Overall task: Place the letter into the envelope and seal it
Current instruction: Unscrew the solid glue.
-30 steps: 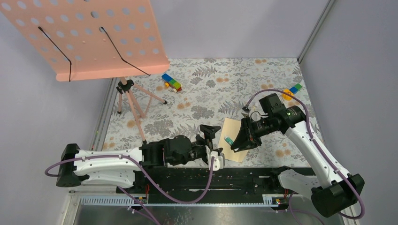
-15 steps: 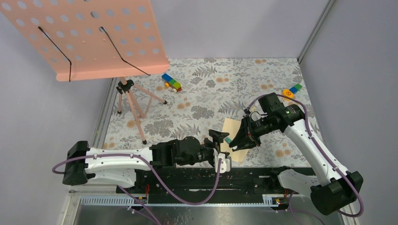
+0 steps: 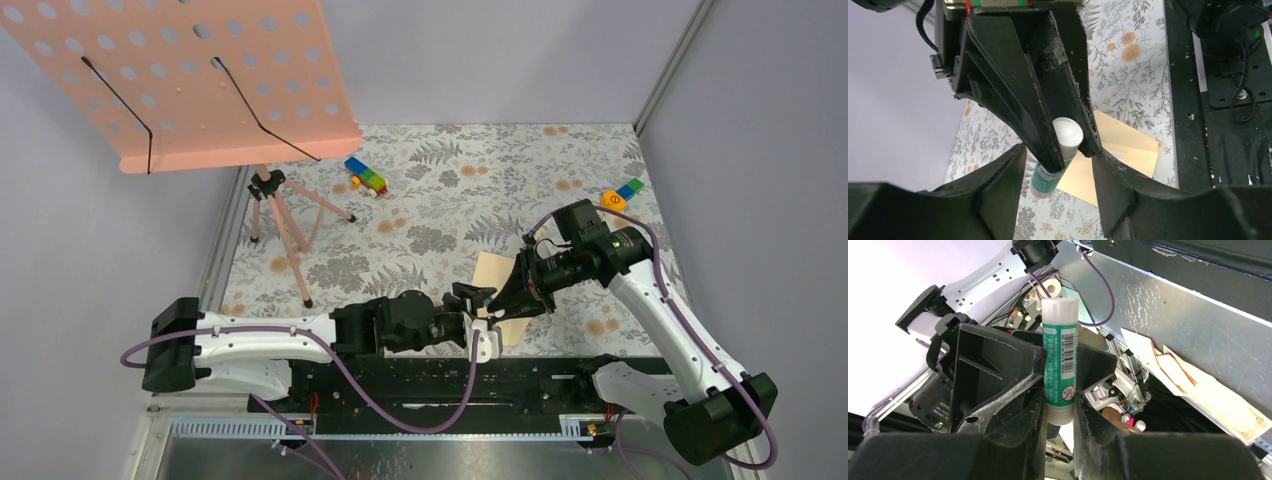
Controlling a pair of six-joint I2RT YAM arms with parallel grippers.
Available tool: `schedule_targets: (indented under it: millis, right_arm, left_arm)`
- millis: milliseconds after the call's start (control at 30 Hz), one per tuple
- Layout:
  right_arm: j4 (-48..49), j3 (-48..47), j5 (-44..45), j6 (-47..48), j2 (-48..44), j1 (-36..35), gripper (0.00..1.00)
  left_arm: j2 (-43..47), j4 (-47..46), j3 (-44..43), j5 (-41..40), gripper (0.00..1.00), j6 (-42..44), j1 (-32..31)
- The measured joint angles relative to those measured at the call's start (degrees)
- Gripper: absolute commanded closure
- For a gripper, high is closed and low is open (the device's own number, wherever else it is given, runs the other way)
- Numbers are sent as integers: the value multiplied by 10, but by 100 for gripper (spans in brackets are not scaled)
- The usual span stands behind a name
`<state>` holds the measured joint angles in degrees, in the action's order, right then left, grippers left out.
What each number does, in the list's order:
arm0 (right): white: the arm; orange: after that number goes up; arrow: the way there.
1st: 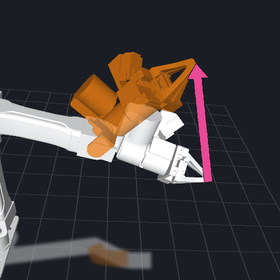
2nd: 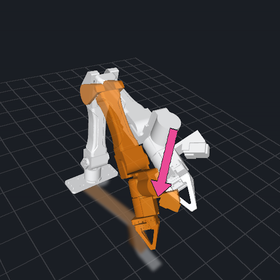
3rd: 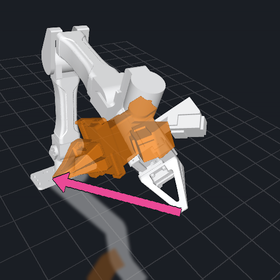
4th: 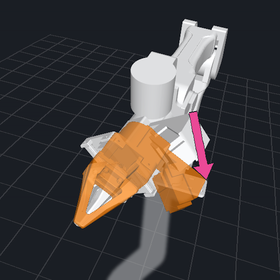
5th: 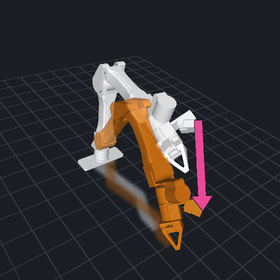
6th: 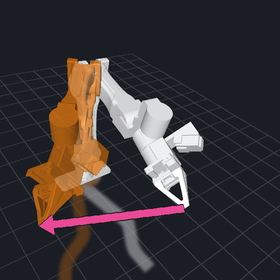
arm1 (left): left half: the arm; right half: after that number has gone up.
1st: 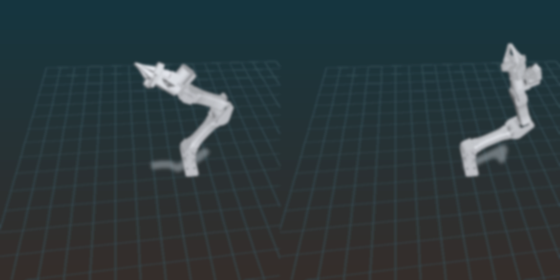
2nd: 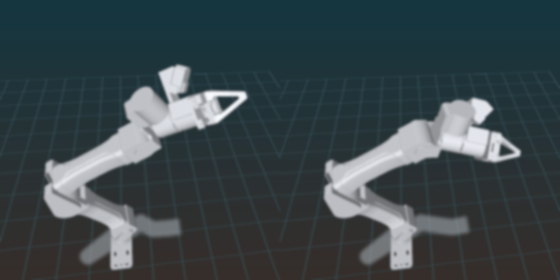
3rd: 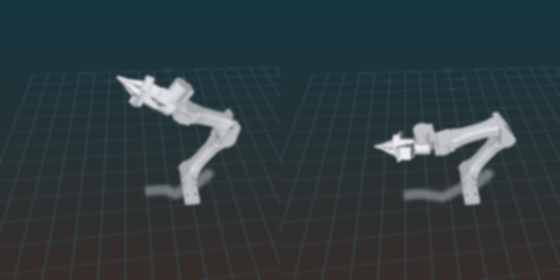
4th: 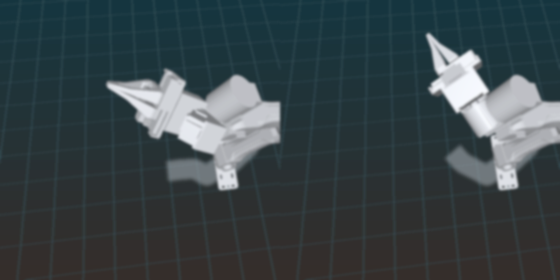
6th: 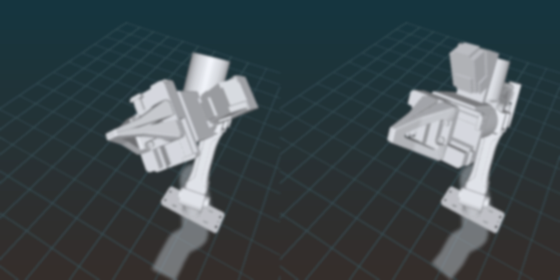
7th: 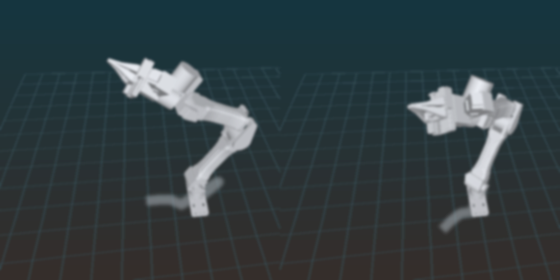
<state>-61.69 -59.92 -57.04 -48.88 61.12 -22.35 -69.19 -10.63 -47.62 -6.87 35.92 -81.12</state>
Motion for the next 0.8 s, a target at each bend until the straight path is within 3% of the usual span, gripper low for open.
schedule_targets:
  millis: [300,467,500,567,600,667,800]
  right_arm:
    - [18,13,-11,-18,0,2,100]
    - [18,13,-11,-28,0,3,100]
    - [17,13,-11,-30,0,4,94]
    - [19,14,-12,-33,0,4,51]
    - [25,16,-14,-36,0,4,36]
    - [50,28,-18,-51,-4,5,27]
    - [156,65,-30,-129,-32,17,25]
  left_arm:
    - [0,2,0,-8,69,-1,0]
    - [0,2,0,-17,100,1,0]
    - [0,3,0,-18,100,2,0]
    - [0,2,0,-23,100,0,0]
    - [0,2,0,-25,100,-1,0]
    - [2,-1,-1,-43,100,-10,2]
    - [14,48,-34,-32,100,-62,39]
